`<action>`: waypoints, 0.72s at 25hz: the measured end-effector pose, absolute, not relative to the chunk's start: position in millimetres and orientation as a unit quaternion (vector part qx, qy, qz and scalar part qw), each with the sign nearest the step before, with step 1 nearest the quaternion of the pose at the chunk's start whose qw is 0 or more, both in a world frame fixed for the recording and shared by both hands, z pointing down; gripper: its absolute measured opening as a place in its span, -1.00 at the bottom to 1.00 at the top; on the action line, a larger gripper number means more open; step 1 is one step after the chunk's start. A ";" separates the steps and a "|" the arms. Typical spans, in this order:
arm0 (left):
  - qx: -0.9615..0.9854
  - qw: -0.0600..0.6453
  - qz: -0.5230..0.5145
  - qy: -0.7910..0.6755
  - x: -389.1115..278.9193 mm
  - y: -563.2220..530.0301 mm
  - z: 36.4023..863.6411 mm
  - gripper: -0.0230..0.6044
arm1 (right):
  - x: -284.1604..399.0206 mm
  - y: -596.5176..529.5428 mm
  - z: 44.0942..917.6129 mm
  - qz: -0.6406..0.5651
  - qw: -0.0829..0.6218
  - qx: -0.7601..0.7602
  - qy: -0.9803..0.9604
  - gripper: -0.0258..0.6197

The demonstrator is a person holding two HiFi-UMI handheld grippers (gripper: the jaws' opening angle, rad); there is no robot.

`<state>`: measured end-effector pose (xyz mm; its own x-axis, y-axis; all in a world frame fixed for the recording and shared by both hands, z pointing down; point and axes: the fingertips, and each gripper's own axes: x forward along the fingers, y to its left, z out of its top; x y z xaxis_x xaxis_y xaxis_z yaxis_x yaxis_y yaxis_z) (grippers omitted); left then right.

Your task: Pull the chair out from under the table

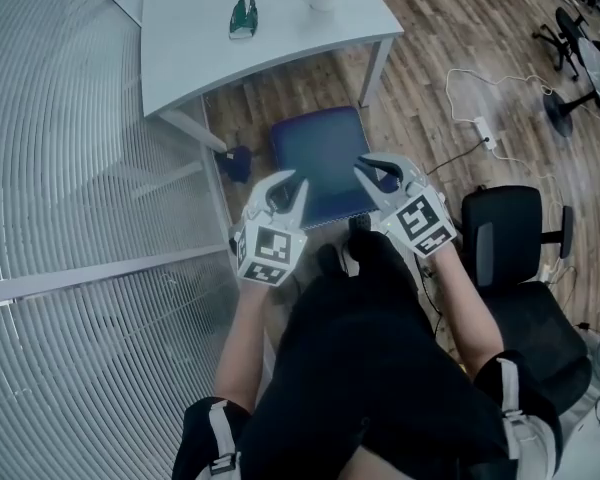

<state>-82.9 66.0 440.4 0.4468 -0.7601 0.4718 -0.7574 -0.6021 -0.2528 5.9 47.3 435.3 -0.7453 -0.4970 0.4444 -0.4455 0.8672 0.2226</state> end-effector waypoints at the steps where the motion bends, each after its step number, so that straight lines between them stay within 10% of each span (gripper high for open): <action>1: -0.853 -0.002 -0.269 0.448 -82.7 65.6 439.0 -0.76 | 5.4 47.1 435.0 -0.043 0.246 0.252 -0.935 -0.85; 18: -0.871 -0.055 -0.158 0.461 -84.2 66.1 422.9 -0.89 | -2.7 52.7 422.7 0.034 0.161 0.248 -0.955 -0.92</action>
<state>-84.2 66.1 422.9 0.5245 -0.7869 0.3252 -0.8215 -0.5681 -0.0496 -2.7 52.7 422.7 -0.8254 -0.4623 0.3240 -0.4841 0.8749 0.0150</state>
